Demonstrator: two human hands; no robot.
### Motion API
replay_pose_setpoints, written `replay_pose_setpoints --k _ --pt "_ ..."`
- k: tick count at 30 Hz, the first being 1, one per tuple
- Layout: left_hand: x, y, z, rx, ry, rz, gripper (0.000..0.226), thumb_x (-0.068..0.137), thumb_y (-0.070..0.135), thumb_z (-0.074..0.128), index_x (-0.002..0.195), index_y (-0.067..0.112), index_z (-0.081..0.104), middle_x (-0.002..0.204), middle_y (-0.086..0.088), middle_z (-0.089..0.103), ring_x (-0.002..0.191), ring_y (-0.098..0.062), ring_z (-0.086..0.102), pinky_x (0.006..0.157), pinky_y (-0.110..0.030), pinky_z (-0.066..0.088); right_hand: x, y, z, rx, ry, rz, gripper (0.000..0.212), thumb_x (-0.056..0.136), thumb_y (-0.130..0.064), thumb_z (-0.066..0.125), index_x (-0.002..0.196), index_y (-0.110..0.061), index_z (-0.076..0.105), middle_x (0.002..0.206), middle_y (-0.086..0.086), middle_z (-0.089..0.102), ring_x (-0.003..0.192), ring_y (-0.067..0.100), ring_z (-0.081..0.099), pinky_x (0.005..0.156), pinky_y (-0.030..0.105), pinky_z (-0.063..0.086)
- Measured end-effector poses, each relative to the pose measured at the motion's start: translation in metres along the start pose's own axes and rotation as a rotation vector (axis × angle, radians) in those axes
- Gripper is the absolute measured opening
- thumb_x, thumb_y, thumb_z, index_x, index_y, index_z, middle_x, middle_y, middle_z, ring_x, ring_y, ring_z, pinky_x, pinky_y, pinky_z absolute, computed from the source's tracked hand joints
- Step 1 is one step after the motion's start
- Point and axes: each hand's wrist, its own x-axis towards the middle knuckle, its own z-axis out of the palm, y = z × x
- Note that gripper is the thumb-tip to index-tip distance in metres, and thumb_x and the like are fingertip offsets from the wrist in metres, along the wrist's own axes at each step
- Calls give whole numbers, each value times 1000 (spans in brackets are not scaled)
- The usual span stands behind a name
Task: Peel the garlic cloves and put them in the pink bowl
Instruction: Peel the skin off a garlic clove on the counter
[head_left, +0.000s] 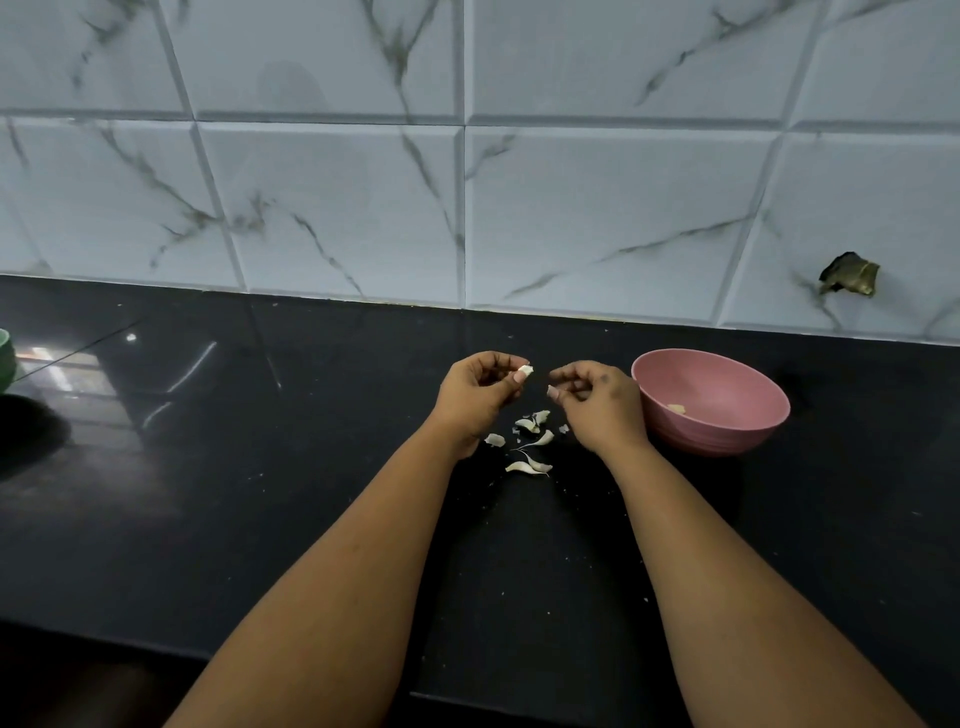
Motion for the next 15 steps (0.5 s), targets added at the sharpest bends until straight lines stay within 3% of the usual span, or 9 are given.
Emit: replay_pose_setpoints --k 4,8,10,13,15 --pt "0 -1 2 100 16 6 12 96 5 59 103 7 68 79 2 59 69 -5 52 67 -15 49 0 -3 2 -3 3 6 23 91 -2 56 99 -16 73 89 -3 70 82 9 65 78 18 50" --pt "0 -2 3 247 63 39 10 96 12 61 105 17 60 87 1 61 74 -9 54 71 -21 50 -2 -9 10 388 -57 82 20 94 -7 57 103 -20 70 97 1 72 90 16 69 80 27 57" --pt "0 -3 3 329 66 90 15 95 10 62 107 18 57 91 -2 62 77 -8 57 75 -21 51 -6 -11 12 432 -86 69 13 91 -13 66 101 -18 72 93 1 74 88 12 69 78 23 56" --pt "0 -1 1 455 47 182 14 94 9 63 106 14 61 90 7 64 77 1 59 70 -9 46 -8 -12 11 528 -85 99 11 86 -11 72 97 -12 75 90 1 75 82 4 68 74 16 51" --pt "0 0 1 446 52 193 10 94 12 64 104 12 65 87 10 66 75 3 60 70 -11 48 -8 -13 9 627 -78 135 12 84 -10 73 96 -7 75 91 4 75 80 3 68 73 16 50"
